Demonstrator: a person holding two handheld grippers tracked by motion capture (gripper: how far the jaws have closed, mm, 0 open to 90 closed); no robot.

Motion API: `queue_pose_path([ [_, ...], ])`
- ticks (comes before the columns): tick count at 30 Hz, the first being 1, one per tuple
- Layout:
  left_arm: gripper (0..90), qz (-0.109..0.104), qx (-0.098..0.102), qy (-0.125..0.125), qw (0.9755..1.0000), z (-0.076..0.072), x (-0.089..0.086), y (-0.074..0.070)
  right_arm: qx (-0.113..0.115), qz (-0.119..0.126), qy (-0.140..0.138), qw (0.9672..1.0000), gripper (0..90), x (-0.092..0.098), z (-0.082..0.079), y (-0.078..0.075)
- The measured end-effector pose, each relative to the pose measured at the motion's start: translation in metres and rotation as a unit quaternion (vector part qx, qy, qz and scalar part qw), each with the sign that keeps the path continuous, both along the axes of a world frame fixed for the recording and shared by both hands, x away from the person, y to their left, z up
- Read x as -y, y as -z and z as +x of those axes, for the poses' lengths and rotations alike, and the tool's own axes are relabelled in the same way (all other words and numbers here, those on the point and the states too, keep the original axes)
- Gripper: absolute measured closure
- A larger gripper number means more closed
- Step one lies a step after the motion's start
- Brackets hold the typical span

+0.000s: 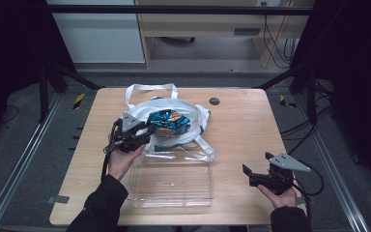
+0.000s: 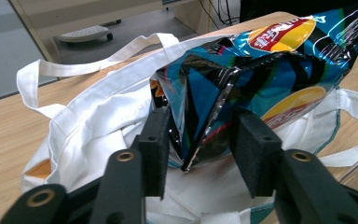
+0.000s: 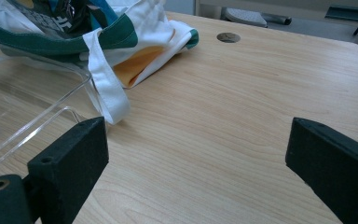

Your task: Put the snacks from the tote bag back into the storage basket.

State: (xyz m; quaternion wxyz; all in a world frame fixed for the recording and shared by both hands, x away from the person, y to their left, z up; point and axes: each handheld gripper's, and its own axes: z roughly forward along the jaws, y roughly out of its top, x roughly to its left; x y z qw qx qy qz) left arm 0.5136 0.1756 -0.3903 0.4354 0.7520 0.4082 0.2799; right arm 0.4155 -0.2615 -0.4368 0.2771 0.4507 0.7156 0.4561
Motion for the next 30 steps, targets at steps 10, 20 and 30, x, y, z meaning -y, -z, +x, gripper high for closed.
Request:
queue_pose_path([
  [10, 81.2, -0.002, -0.015, -0.013, 0.9998, 0.003, 0.001, -0.001, -0.001, -0.001, 0.001, 1.0, 6.2, 0.0, 0.001, 0.001],
  [20, 88.5, -0.014, -0.004, -0.005, 0.9999, -0.003, 0.003, -0.003, 0.0, 0.0, -0.001, 1.0, 6.3, 0.0, 0.0, 0.0],
  [30, 89.0, -0.017, -0.005, -0.008, 0.9998, -0.012, 0.006, -0.006, 0.0, -0.003, -0.001, 1.0, 6.4, 0.0, -0.001, 0.0],
])
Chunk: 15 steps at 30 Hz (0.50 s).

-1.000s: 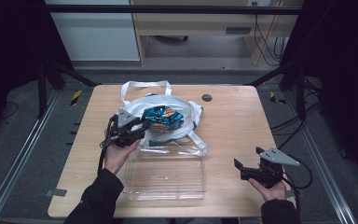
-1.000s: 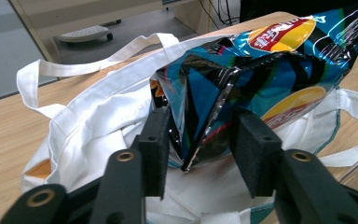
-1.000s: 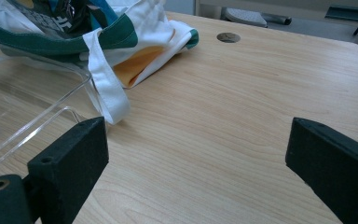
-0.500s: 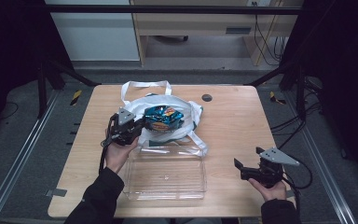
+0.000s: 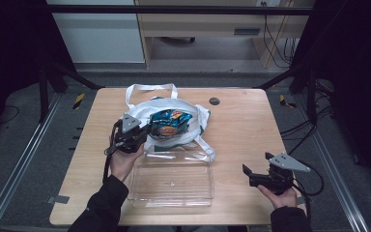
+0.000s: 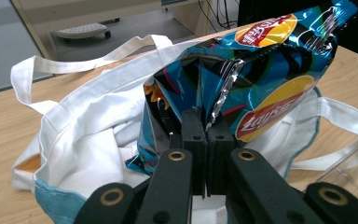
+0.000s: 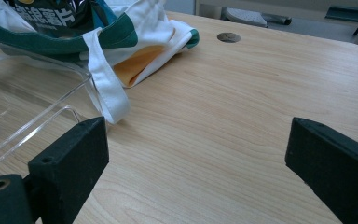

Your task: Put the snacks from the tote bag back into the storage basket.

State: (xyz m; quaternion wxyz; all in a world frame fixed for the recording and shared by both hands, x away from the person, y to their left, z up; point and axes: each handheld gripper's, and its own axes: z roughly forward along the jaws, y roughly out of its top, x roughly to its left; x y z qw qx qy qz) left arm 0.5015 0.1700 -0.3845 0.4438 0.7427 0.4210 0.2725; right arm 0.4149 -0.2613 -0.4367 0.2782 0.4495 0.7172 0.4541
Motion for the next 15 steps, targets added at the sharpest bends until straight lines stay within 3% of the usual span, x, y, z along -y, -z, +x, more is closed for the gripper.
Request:
queue_pose_path([
  [4, 84.7, 0.008, 0.005, 0.001, 1.0, -0.002, 0.001, 0.001, 0.0, -0.001, 0.0, 1.0, 6.4, 0.0, 0.0, 0.0],
  [7, 69.4, 0.006, 0.021, 0.001, 0.9998, -0.001, 0.0, 0.0, 0.001, -0.001, 0.0, 1.0, 6.4, 0.0, 0.0, 0.0],
  [11, 55.9, 0.005, 0.032, 0.002, 0.9995, 0.005, -0.001, 0.0, -0.001, 0.0, 0.0, 1.0, 6.4, 0.0, 0.0, 0.0],
  [15, 51.8, 0.003, 0.029, 0.011, 0.9995, 0.011, -0.002, 0.002, -0.002, -0.002, 0.0, 1.0, 6.4, 0.0, 0.001, 0.001],
])
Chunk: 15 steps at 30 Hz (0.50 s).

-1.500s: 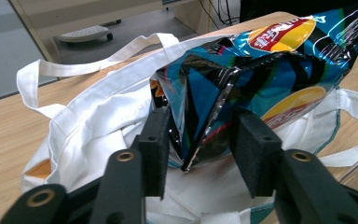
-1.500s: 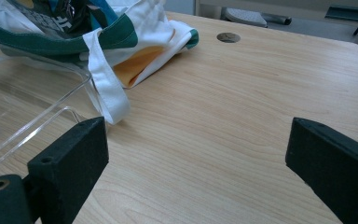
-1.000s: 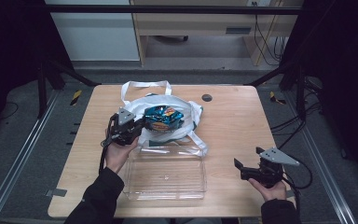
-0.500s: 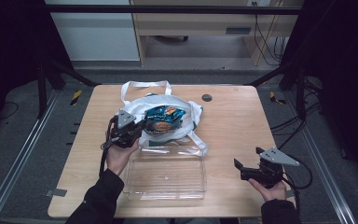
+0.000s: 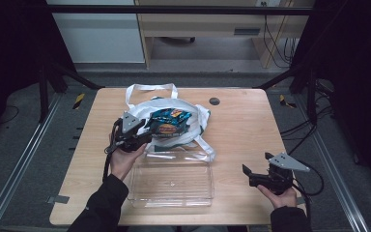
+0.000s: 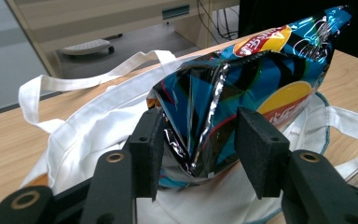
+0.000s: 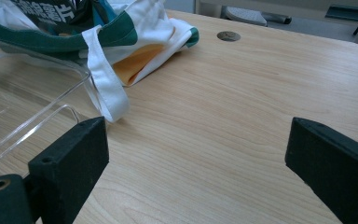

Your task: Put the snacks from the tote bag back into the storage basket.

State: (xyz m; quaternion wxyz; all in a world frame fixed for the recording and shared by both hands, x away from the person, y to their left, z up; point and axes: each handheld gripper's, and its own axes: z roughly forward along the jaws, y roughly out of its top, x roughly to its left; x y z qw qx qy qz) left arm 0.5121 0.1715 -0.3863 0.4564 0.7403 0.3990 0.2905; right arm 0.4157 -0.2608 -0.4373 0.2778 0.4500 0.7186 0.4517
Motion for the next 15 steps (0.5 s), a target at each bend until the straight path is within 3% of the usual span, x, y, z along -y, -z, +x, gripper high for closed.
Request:
queue_pose_path([
  [4, 53.0, 0.004, 0.002, 0.004, 1.0, 0.004, 0.0, 0.001, -0.001, 0.0, 0.0, 1.0, 6.4, 0.0, 0.0, 0.0],
  [7, 57.5, -0.014, 0.0, 0.008, 0.9999, 0.008, 0.001, 0.001, -0.001, 0.001, 0.001, 1.0, 6.4, 0.0, 0.0, 0.0],
  [9, 61.3, -0.014, -0.003, 0.019, 0.9997, 0.012, 0.003, 0.003, 0.0, 0.004, 0.0, 1.0, 6.5, 0.0, 0.0, 0.0],
  [11, 63.9, -0.004, -0.007, 0.009, 0.9999, 0.012, 0.006, 0.005, 0.0, 0.002, 0.001, 1.0, 6.5, 0.001, 0.0, 0.0],
  [15, 71.9, -0.009, -0.009, 0.008, 0.9999, 0.013, 0.009, 0.005, 0.0, 0.004, 0.001, 1.0, 6.5, 0.001, 0.001, 0.0],
])
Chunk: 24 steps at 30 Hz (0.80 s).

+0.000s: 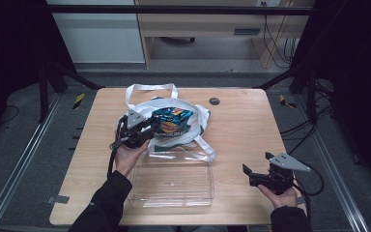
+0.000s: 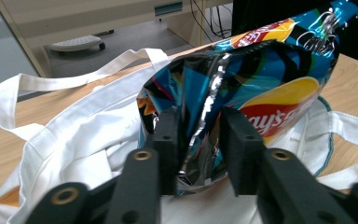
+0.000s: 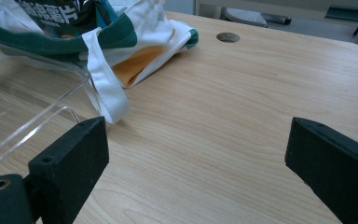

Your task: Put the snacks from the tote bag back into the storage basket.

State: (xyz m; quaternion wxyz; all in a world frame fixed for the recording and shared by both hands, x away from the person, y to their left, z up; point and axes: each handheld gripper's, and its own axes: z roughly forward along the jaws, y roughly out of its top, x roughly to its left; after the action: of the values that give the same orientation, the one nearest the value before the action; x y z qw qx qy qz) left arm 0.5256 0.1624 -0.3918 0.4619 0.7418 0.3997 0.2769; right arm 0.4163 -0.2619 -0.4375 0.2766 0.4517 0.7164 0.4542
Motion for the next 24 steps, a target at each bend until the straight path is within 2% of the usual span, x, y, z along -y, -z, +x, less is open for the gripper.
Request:
queue_pose_path([
  [3, 80.2, -0.001, -0.004, 0.0, 1.0, 0.001, 0.0, 0.0, 0.0, 0.0, -0.002, 1.0, 6.5, 0.0, 0.0, 0.0],
  [5, 86.6, -0.011, -0.01, -0.006, 0.9999, 0.002, 0.0, -0.001, 0.0, -0.001, -0.003, 1.0, 6.5, 0.0, 0.001, 0.0],
  [6, 87.3, -0.011, -0.012, -0.007, 0.9998, 0.001, 0.0, -0.001, -0.001, -0.002, -0.002, 1.0, 6.5, 0.0, 0.001, 0.0],
  [9, 88.9, -0.006, -0.01, -0.007, 0.9999, -0.001, 0.003, -0.001, 0.0, -0.001, -0.002, 1.0, 6.5, 0.0, 0.001, 0.0],
  [13, 89.5, -0.022, -0.006, 0.003, 0.9997, -0.004, 0.005, -0.004, -0.002, -0.006, 0.0, 1.0, 6.6, 0.0, 0.001, 0.001],
  [16, 89.7, -0.033, -0.002, 0.005, 0.9994, -0.008, 0.004, -0.008, -0.004, -0.002, 0.003, 1.0, 6.5, 0.002, 0.002, 0.001],
  [24, 89.9, -0.051, 0.011, 0.006, 0.9986, -0.017, 0.0, -0.02, 0.0, 0.001, 0.0, 1.0, 6.5, 0.002, 0.001, 0.0],
])
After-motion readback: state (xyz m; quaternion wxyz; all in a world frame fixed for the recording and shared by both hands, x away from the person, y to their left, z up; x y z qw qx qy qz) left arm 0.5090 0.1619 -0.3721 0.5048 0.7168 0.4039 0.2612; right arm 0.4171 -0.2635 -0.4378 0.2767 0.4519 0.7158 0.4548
